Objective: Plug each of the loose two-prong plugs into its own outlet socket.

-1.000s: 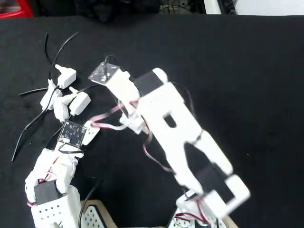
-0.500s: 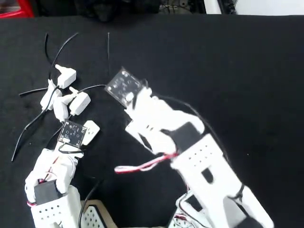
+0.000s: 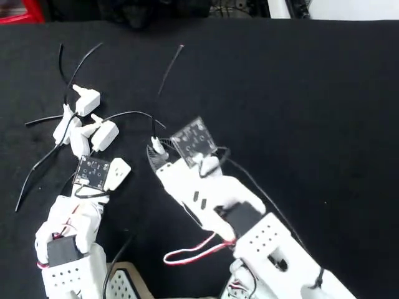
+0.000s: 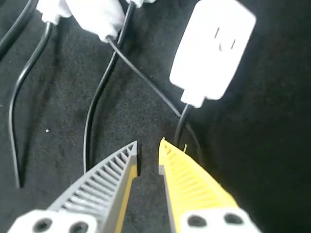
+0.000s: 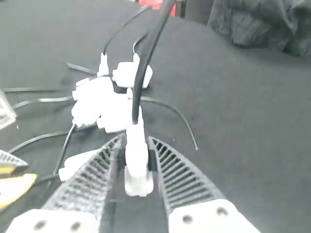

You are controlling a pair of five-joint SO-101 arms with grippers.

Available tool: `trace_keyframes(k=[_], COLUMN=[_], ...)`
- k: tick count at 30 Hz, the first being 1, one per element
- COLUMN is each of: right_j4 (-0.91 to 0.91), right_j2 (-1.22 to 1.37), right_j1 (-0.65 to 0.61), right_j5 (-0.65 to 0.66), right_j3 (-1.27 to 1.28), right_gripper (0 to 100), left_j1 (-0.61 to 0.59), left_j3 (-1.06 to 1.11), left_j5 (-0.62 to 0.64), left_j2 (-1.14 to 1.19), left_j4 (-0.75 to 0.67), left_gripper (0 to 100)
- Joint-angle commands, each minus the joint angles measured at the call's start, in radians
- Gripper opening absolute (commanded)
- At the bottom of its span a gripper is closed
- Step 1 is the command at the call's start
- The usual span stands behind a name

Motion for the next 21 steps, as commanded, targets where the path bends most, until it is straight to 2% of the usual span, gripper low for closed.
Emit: trace_keyframes(k=[1,5,8,12,16,21], right_j4=[-0.037,-0.043,-0.043,-0.043,-0.043,-0.044], right_j2=[-0.154,-0.312,-0.432,-0.575,-0.670,-0.714], right_j1=[-0.017,-0.101,-0.120,-0.124,-0.130,-0.258], right_j5=[-0.014,-0.006,-0.006,-0.006,0.002,0.130], right_j3=[0.065,0.151,0.208,0.278,0.338,0.420], right_gripper=[1.2,1.3,1.3,1.3,1.3,1.2], left_j1=[0.021,0.036,0.094,0.237,0.404,0.607], left_j3=[-0.099,-0.246,-0.334,-0.366,-0.361,-0.361], left_j5=[0.087,0.222,0.321,0.423,0.448,0.448], left_j2=[-0.012,-0.011,-0.011,-0.009,-0.009,-0.009], left_j4=[-0.035,-0.046,-0.086,-0.153,-0.227,-0.319], left_gripper=[8,8,8,8,8,8])
